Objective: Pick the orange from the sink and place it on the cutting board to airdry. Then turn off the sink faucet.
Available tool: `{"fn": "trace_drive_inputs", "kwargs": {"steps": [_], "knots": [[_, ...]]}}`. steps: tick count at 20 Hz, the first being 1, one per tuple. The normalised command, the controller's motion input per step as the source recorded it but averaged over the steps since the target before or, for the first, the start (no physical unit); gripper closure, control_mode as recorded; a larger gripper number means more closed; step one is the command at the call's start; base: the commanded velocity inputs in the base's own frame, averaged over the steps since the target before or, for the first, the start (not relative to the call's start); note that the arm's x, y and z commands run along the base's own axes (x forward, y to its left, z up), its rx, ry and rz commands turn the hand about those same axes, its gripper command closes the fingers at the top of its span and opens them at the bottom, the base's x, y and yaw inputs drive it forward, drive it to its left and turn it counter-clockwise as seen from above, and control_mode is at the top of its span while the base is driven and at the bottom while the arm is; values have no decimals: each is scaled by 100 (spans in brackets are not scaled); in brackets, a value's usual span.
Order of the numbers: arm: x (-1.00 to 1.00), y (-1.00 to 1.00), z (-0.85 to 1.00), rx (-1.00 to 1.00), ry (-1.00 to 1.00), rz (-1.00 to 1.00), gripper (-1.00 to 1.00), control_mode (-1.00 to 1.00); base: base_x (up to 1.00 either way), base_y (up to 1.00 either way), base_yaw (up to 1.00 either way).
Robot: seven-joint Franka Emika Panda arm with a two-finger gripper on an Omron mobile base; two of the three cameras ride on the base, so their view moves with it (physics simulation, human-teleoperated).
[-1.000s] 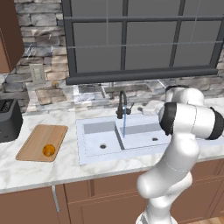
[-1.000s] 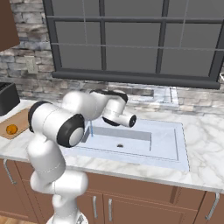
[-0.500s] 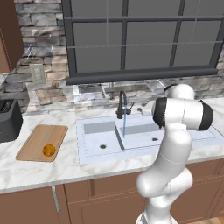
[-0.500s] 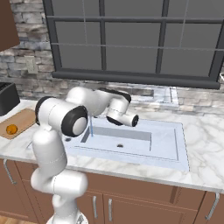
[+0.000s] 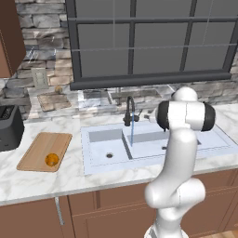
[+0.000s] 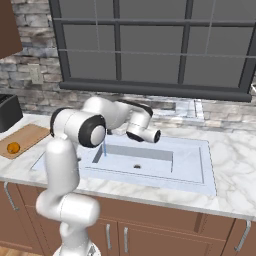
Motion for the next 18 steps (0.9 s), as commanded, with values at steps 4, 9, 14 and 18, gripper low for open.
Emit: {"fn": "trace_drive_inputs", "kwargs": {"steps": [4,9,14,18], "knots": [[30,0,-14,0,0,5,-100,-100,0,0,0],[33,0,-13,0,0,4,-100,-100,0,0,0],[30,0,-14,0,0,3,-100,-100,0,0,0],[28,0,-12,0,0,3,-100,-100,0,0,0]]}}
